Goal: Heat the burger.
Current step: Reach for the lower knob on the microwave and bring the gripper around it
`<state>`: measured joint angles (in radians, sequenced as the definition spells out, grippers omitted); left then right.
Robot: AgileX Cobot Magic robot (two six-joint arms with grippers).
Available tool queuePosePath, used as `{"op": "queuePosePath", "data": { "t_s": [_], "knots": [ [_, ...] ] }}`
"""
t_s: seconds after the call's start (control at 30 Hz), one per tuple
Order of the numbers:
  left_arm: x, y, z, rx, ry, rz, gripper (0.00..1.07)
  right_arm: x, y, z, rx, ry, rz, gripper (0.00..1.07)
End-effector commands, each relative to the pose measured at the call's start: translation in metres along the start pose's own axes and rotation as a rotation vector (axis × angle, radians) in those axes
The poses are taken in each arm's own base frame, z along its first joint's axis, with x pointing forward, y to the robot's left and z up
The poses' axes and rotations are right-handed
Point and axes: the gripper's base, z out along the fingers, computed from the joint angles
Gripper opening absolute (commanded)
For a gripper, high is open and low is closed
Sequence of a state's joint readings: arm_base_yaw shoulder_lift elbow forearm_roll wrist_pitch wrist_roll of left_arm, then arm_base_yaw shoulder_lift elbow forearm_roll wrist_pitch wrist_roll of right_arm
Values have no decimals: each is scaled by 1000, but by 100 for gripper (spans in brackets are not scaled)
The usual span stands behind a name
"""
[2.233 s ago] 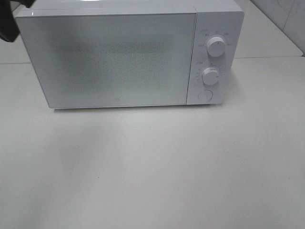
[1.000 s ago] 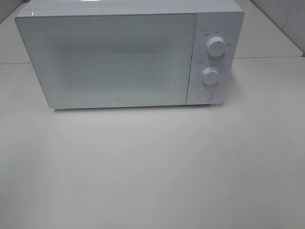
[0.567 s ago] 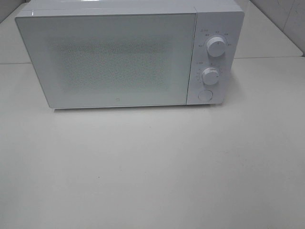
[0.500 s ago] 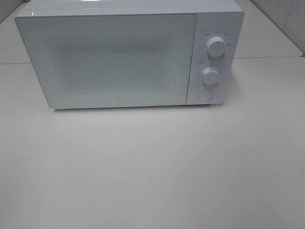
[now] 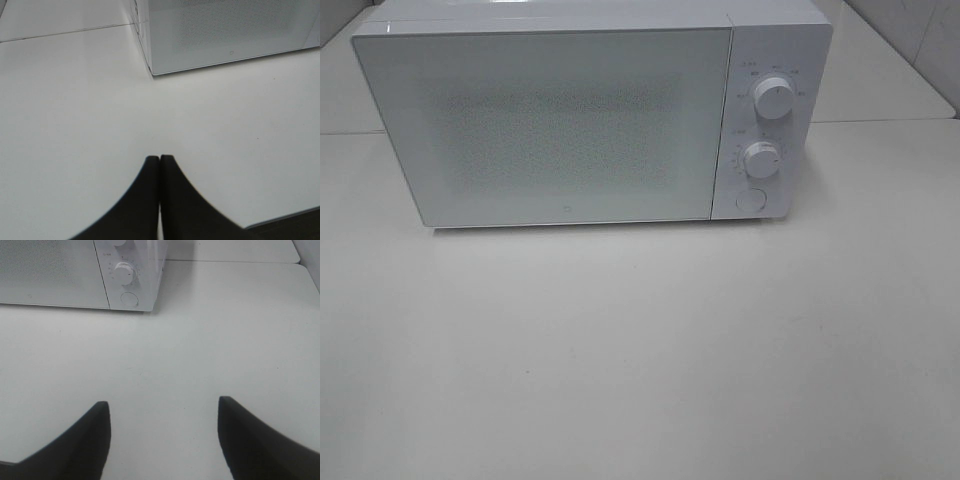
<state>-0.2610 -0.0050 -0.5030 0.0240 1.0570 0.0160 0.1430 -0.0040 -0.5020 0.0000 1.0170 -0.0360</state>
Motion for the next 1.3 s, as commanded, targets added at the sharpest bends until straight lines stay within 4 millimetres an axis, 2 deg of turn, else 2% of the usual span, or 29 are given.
{"op": "queuePosePath", "data": {
  "t_s": [0.03,0.87,1.1,1.3],
  "knots": [
    [1,0,-2,-4,-33,7,0,1,-1,-3,14,-41,5,59],
    [1,0,-2,-3,-38,4,0,1,-1,-3,14,-43,5,59],
    [1,0,-2,-3,-38,4,0,-17,-1,-6,17,-144,5,58],
    [1,0,-2,-3,-38,4,0,-39,-2,9,19,-210,2,58]
  ]
}}
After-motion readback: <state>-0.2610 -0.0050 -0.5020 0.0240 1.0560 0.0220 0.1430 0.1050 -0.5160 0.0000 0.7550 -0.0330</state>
